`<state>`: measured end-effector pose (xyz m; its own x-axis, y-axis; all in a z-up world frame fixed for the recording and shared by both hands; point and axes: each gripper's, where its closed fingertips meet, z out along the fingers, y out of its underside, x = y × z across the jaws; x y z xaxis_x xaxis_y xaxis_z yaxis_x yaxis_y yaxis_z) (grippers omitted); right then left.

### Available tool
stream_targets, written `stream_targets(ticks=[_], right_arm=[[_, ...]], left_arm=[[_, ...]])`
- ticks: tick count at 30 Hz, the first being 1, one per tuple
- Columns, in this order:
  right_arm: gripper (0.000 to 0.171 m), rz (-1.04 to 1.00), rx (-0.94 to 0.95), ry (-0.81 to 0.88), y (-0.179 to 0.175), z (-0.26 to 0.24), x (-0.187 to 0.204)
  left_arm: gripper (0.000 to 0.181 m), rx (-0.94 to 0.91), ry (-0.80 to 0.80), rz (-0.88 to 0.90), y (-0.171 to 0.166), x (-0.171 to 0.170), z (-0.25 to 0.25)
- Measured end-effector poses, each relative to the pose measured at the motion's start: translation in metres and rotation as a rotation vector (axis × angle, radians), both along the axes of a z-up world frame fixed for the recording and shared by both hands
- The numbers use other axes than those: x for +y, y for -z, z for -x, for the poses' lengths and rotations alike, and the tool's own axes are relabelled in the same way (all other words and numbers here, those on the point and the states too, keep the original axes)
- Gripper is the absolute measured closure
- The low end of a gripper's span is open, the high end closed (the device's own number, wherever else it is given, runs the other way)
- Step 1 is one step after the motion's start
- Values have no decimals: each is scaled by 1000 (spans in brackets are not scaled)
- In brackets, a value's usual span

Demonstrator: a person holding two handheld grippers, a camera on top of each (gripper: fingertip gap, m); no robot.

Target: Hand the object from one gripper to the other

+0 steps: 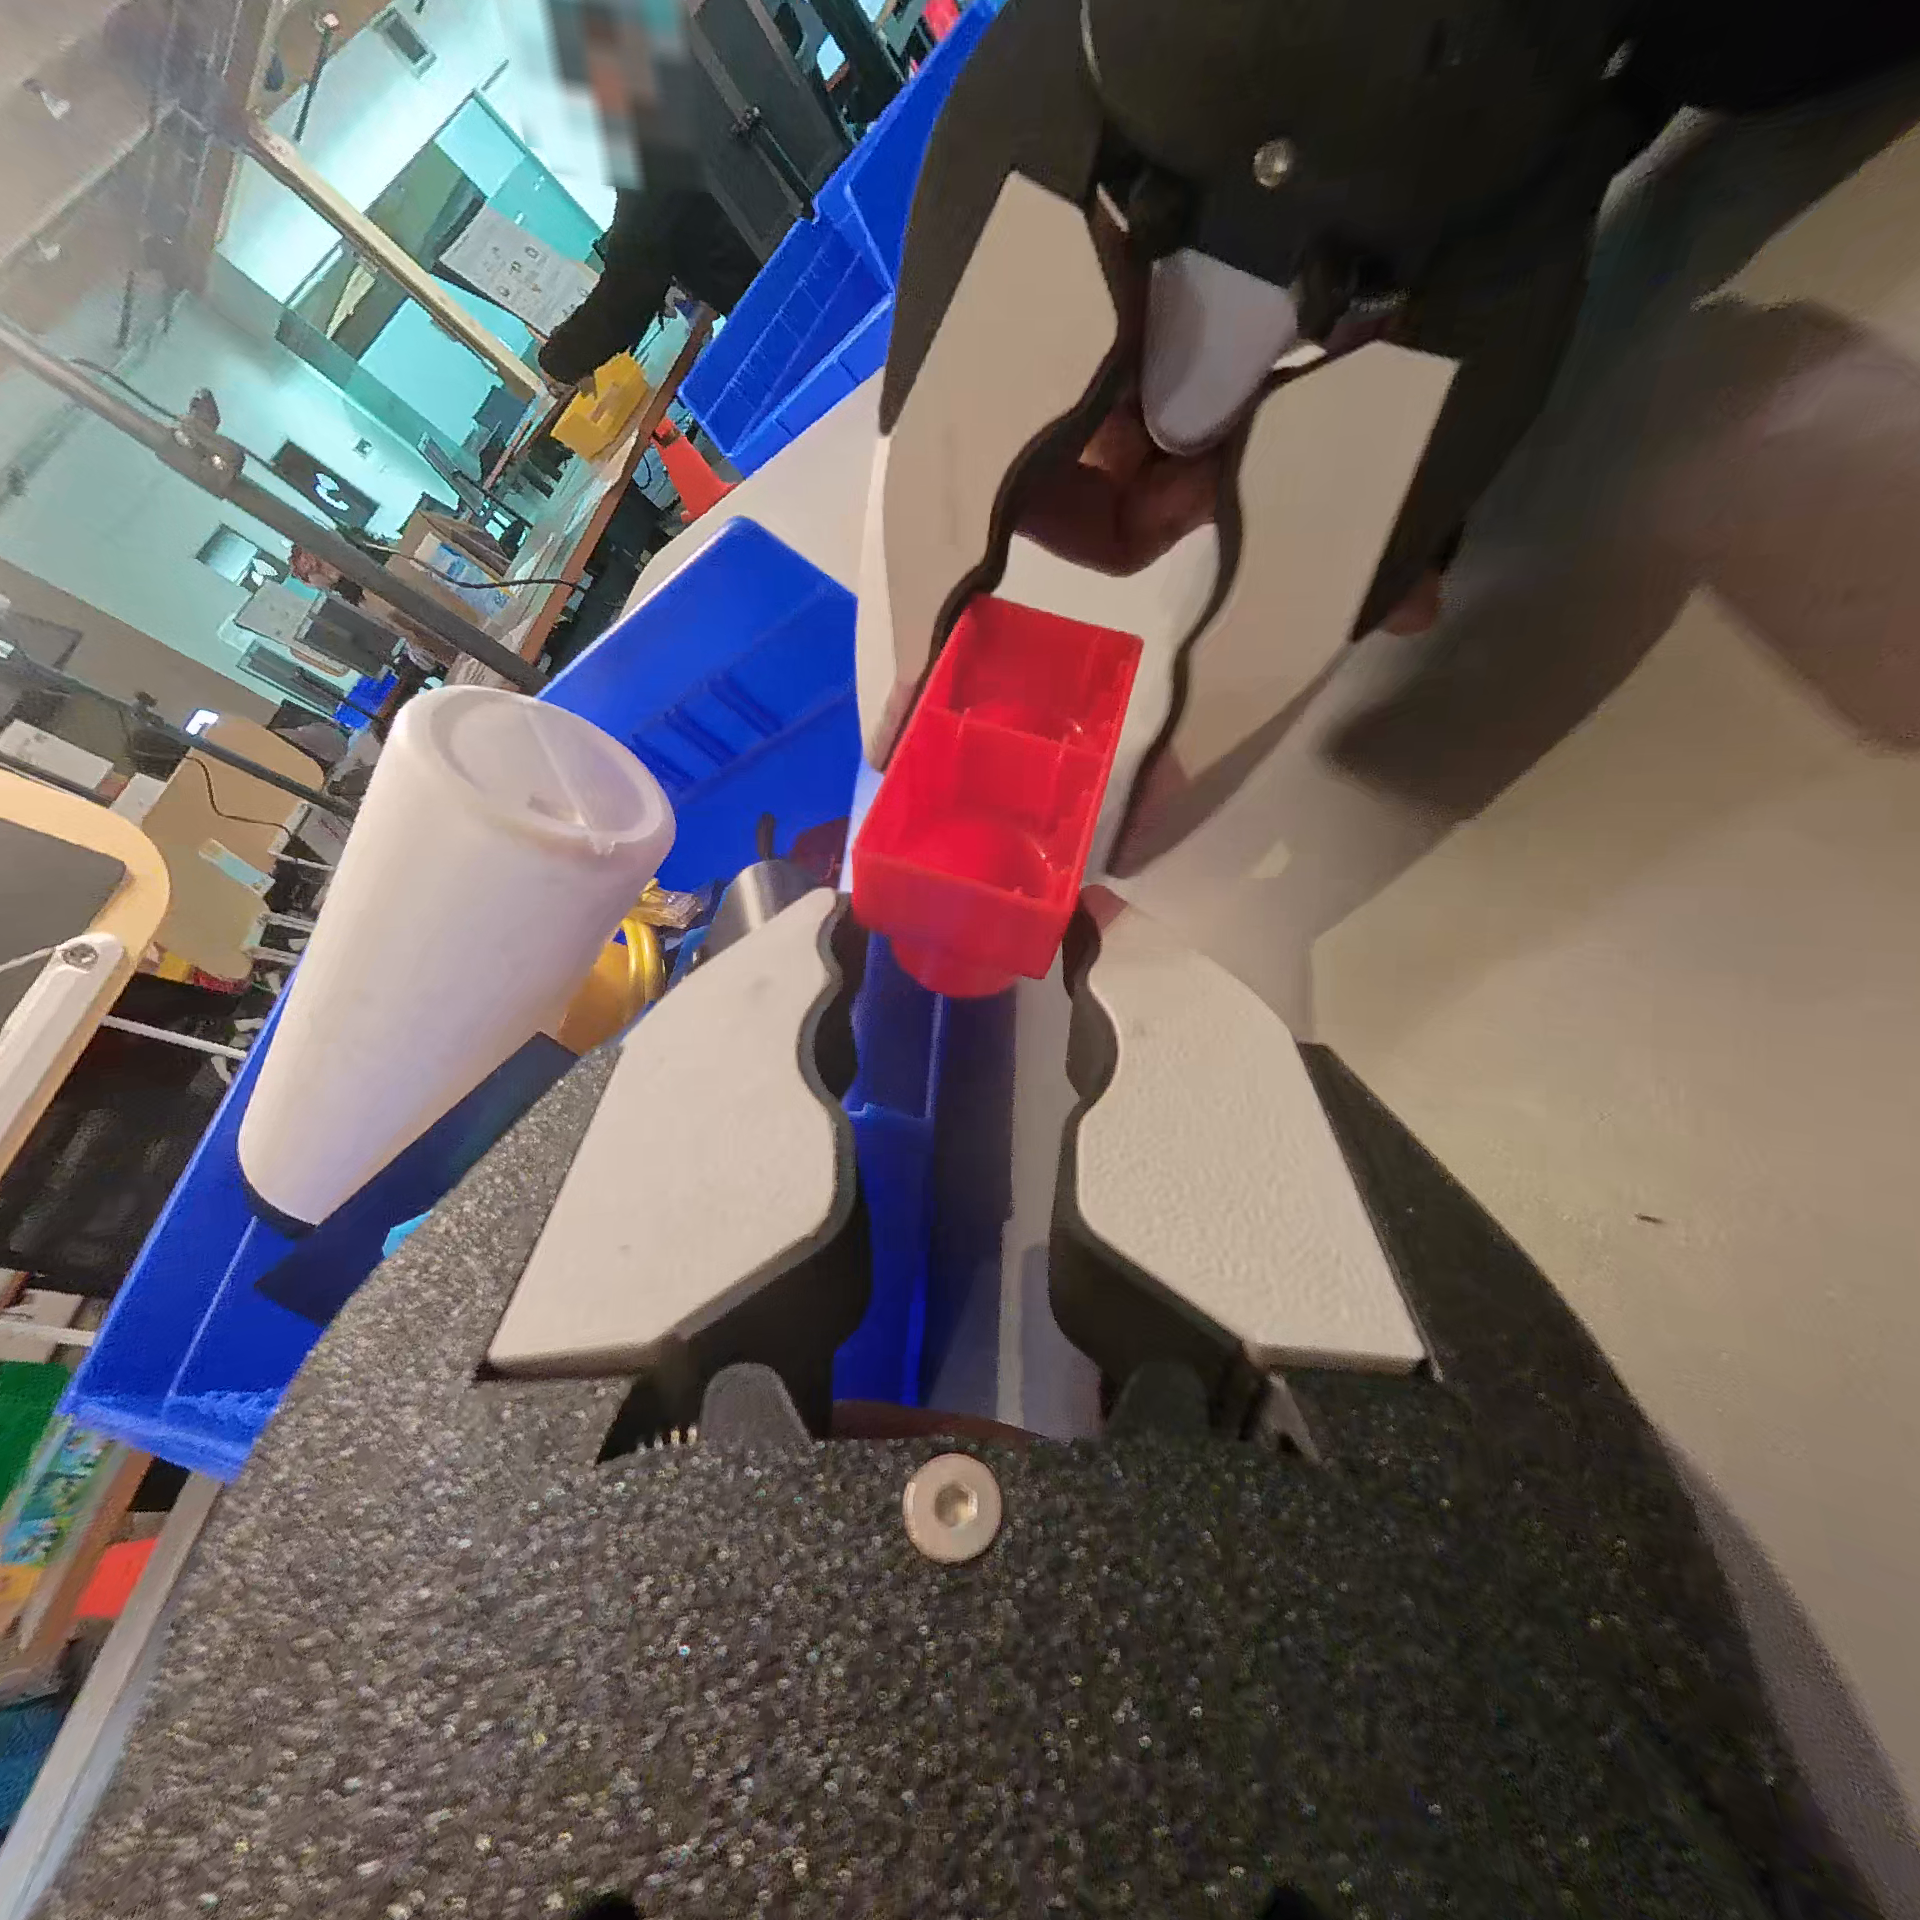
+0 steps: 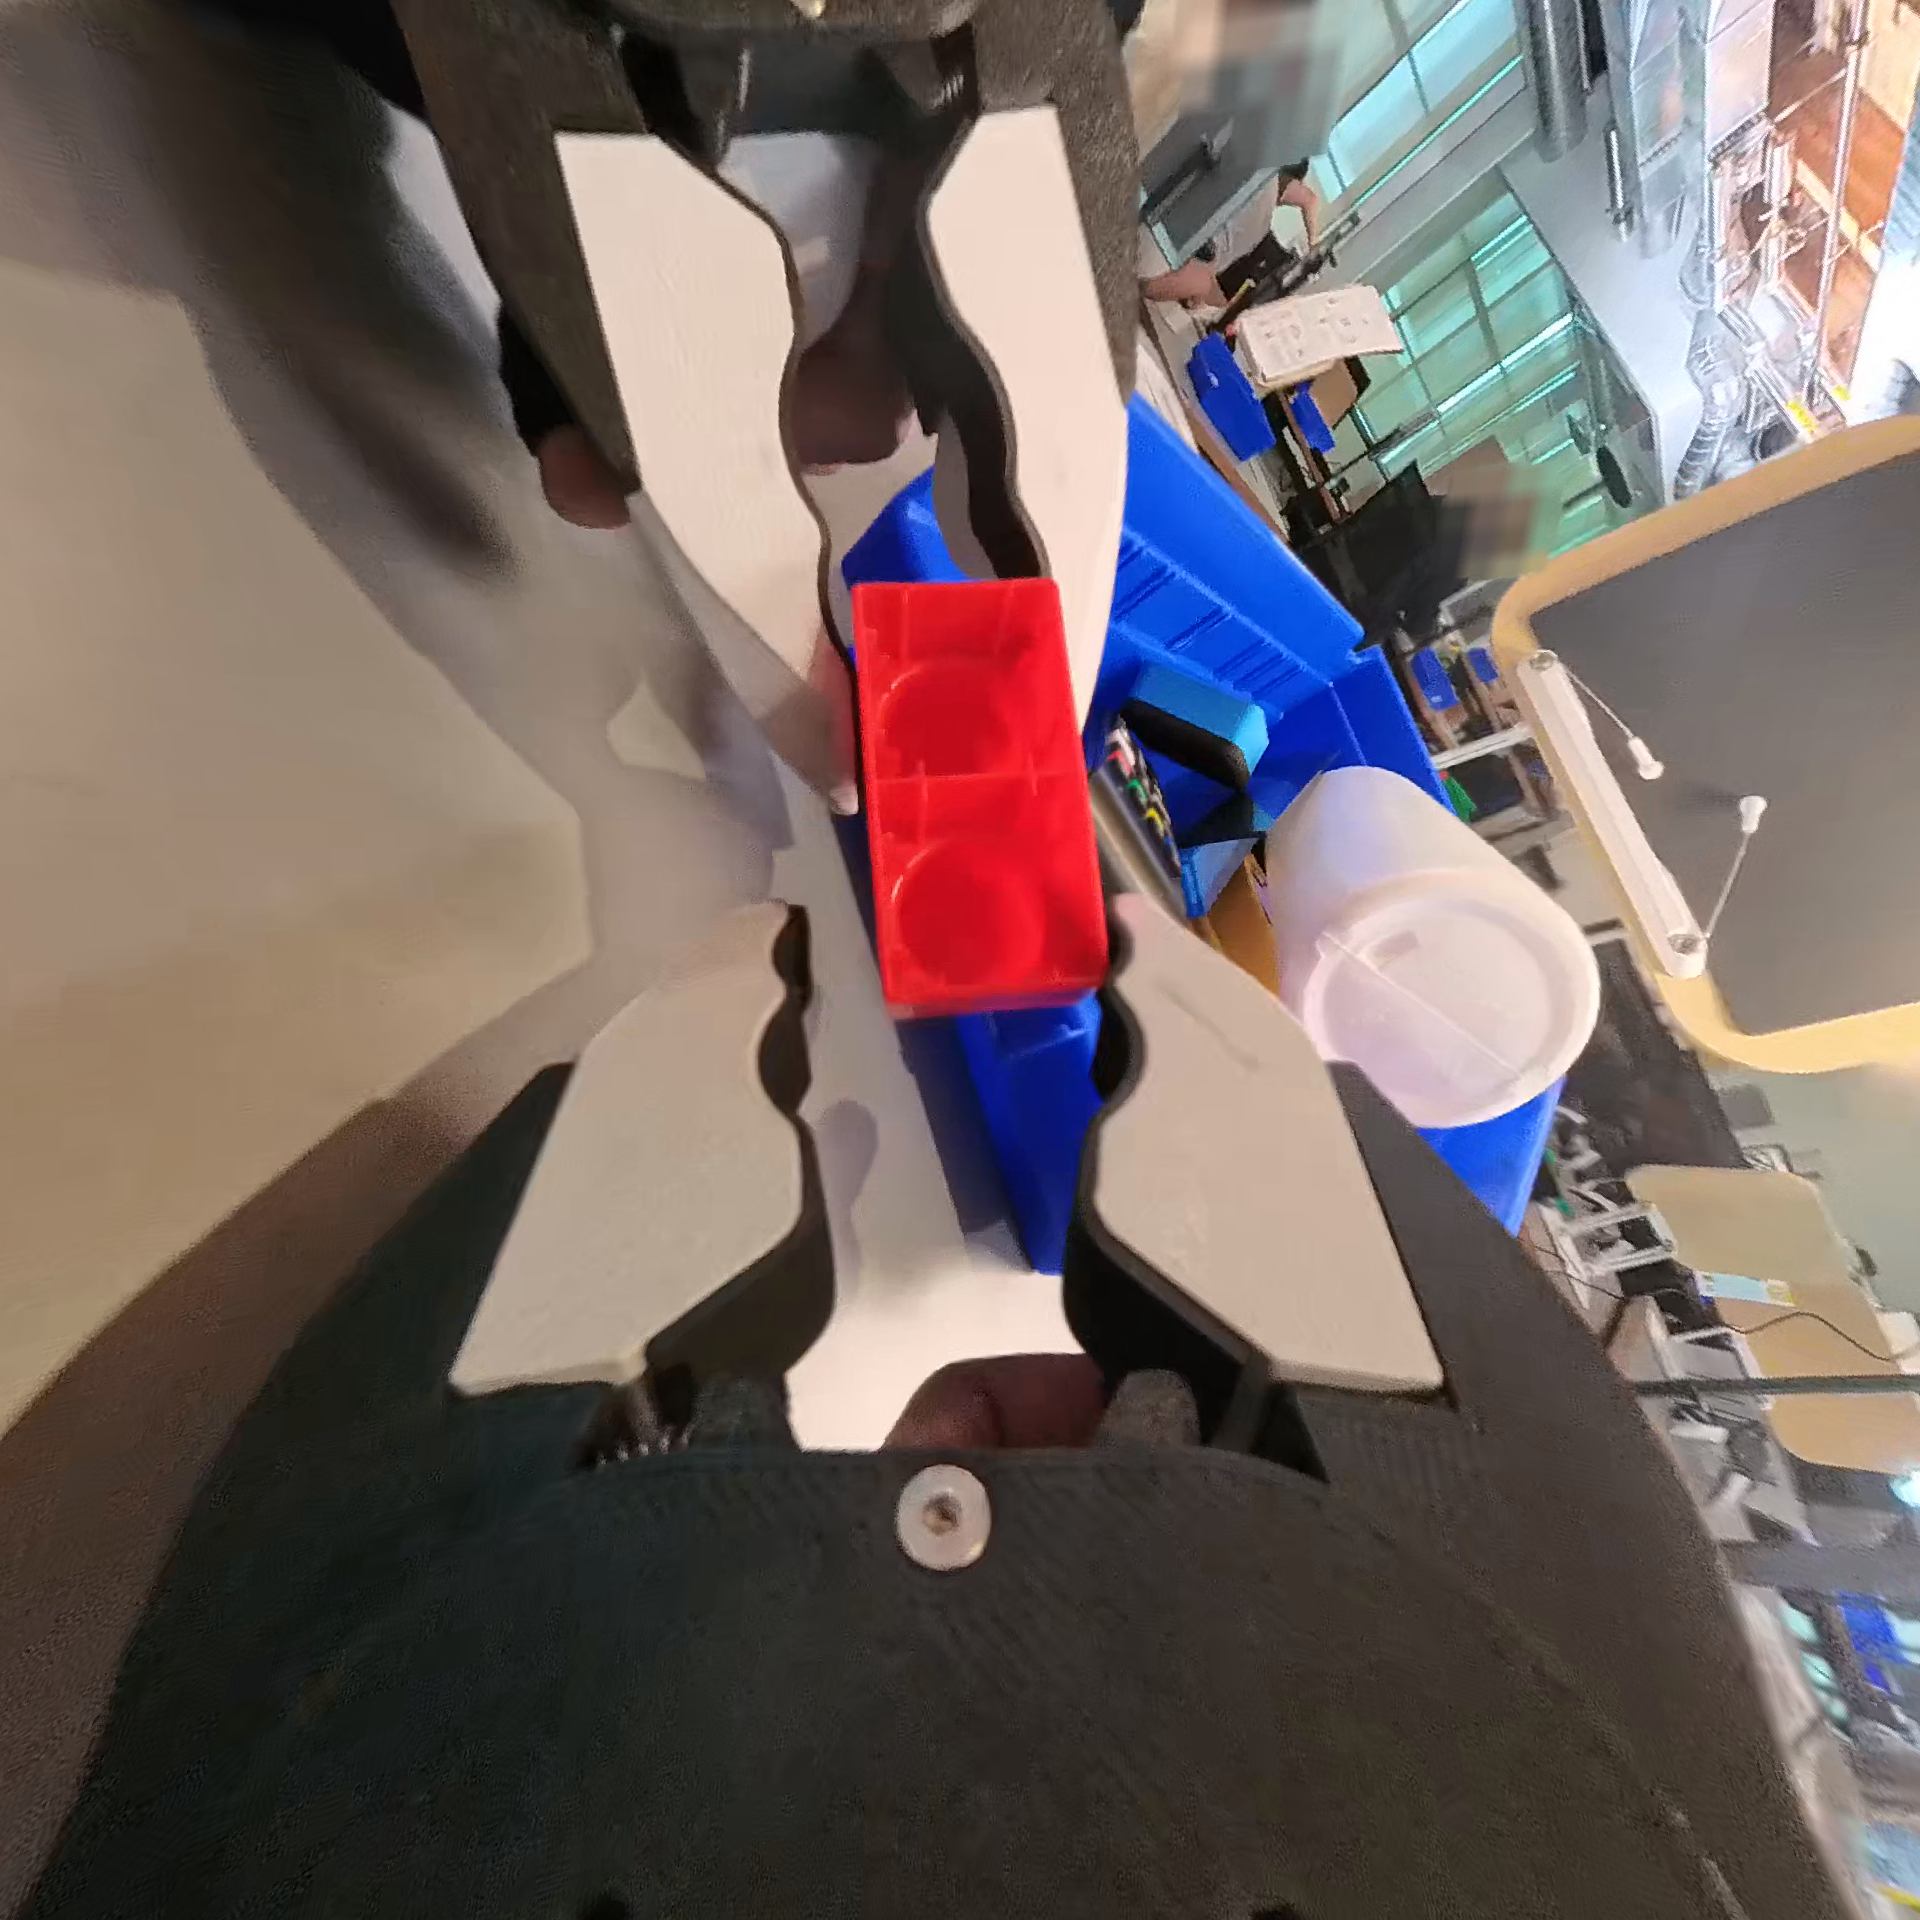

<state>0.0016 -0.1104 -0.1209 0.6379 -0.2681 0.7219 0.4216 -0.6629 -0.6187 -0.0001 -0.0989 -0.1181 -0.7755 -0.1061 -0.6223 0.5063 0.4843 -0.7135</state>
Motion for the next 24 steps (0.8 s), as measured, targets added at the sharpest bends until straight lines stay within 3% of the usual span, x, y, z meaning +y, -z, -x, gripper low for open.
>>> stream_targets(ticks=[2, 8, 18, 20, 22, 24], right_arm=[[132, 8, -33, 24, -1, -3, -1], [134, 26, -233, 92, -20, -13, -11], [133, 65, -600, 24, -47, 10, -1], [134, 79, -613, 10, -44, 13, 3], [134, 85, -613, 4, -42, 14, 5], [134, 79, -585, -1, -39, 14, 6]], left_arm=[[143, -28, -9, -10, 1, 0, -2], [125, 144, -7, 72, -6, 1, -5], [112, 929, 248, 280, -29, -4, 34], [119, 953, 275, 292, -31, -5, 39], [132, 896, 258, 315, -32, -6, 37], [135, 800, 235, 311, -31, -7, 34]])
